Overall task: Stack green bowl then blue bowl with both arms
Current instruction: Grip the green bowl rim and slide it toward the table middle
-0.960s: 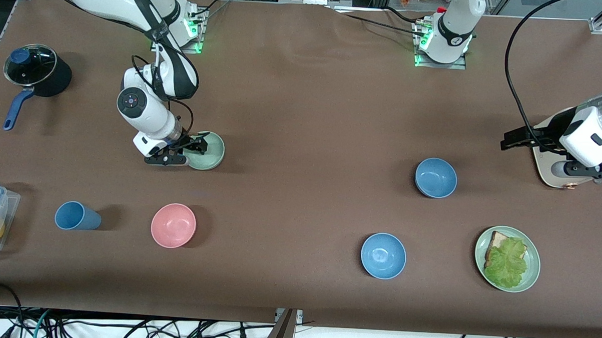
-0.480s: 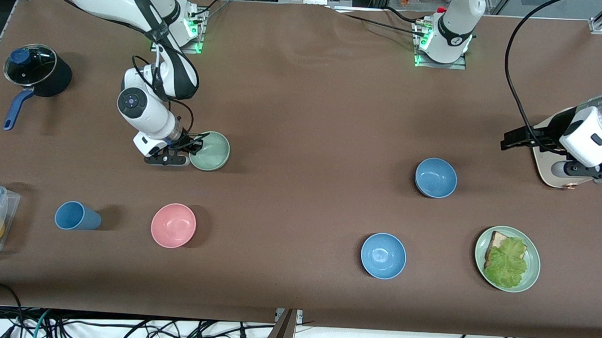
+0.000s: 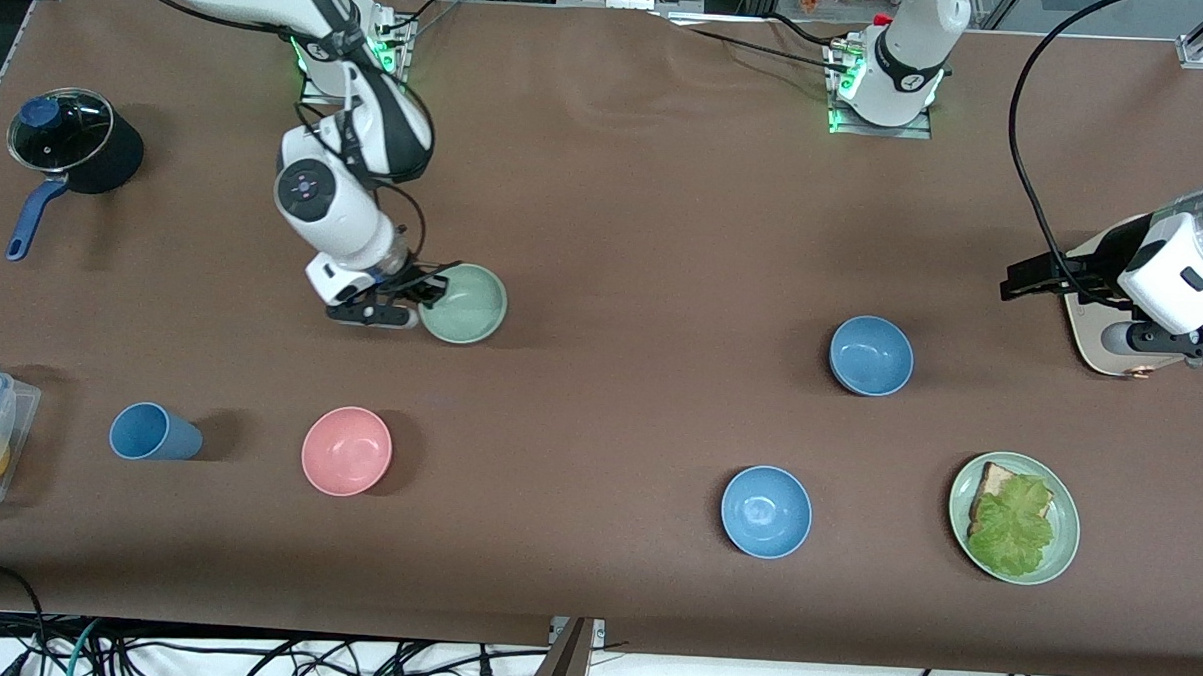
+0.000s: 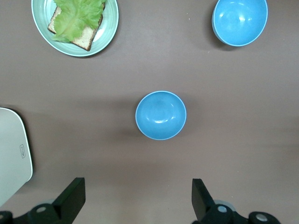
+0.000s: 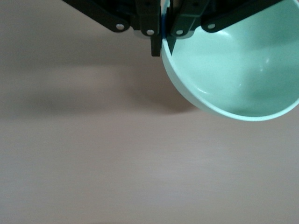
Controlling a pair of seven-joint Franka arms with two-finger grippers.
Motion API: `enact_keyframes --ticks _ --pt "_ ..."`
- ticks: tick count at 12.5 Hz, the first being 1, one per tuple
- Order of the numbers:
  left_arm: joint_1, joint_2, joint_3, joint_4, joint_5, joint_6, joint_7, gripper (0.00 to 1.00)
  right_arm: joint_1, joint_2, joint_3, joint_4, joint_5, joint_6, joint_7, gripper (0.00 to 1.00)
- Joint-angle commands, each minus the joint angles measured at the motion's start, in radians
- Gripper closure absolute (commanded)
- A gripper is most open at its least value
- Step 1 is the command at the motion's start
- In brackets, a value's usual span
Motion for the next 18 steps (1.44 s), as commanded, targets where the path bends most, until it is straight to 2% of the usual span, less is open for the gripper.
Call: enact_keyframes --ticks 1,6,9,12,13,14,15,18 --pt "0.001 0.007 -0.002 0.022 0.010 -0.020 0.013 0.00 0.099 0.098 0.010 0.190 0.004 -0.075 0.203 1.00" --pt "0.001 0.007 -0.002 0.022 0.010 -0.020 0.013 0.00 0.274 0.307 0.004 0.470 -0.016 -0.076 0.559 1.00" --pt "0.000 0.007 -0.002 0.022 0.009 -0.020 0.013 0.00 0.311 0.356 -0.004 0.499 -0.058 -0.060 0.615 1.00" --pt "-0.002 0.007 -0.002 0.022 0.010 -0.020 0.013 0.00 0.384 0.387 -0.064 0.499 -0.065 -0.009 0.647 1.00" --pt "-0.002 0.007 -0.002 0.022 0.013 -0.020 0.013 0.00 0.392 0.387 -0.078 0.499 -0.065 -0.009 0.644 0.83" --pt "-0.002 0.007 -0.002 0.022 0.015 -0.020 0.013 0.00 0.394 0.385 -0.081 0.499 -0.072 -0.012 0.639 0.30" --pt "0.000 0.007 -0.002 0.022 0.019 -0.020 0.013 0.00 0.395 0.376 -0.090 0.499 -0.098 -0.018 0.632 0.01" --pt "-0.002 0.007 -0.002 0.022 0.019 -0.020 0.013 0.00 0.382 0.283 -0.142 0.525 -0.118 -0.204 0.581 0.00"
